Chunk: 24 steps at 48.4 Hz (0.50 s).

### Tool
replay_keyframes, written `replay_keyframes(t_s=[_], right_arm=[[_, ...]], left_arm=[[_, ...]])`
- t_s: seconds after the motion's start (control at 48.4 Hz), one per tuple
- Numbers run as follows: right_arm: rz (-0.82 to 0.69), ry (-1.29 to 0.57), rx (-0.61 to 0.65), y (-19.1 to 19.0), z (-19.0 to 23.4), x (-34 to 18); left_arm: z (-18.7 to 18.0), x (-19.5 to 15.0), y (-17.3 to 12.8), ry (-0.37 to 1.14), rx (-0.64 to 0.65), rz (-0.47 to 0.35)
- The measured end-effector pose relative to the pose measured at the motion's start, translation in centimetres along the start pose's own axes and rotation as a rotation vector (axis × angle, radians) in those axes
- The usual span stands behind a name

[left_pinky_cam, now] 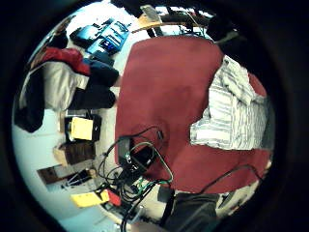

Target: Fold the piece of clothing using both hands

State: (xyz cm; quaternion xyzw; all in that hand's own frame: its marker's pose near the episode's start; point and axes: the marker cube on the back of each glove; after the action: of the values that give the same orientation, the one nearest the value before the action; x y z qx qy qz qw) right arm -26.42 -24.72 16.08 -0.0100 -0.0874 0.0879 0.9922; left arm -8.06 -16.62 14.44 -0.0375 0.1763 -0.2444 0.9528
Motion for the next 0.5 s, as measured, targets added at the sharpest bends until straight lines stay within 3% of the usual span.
replay_keyframes(t_s=[0.103, 0.269, 0.393, 0.496], right_arm=[[-0.027, 0.014, -0.205, 4.6, 5.0, -6.4], [-0.037, -0.062, -0.611, 10.0, 15.3, -11.5], [-0.182, -0.288, -0.586, 10.2, 17.4, -13.8], [-0.281, -0.413, -0.665, 10.3, 15.4, -14.3]], left_arm=[[2.0, -1.5, -2.3, 0.067, -0.084, 0.007], [1.1, -3.6, -1.5, 0.084, -0.089, -0.035], [1.1, -4.7, -1.3, 0.087, -0.086, -0.058], [1.1, -5.1, -1.1, 0.090, -0.097, -0.062]])
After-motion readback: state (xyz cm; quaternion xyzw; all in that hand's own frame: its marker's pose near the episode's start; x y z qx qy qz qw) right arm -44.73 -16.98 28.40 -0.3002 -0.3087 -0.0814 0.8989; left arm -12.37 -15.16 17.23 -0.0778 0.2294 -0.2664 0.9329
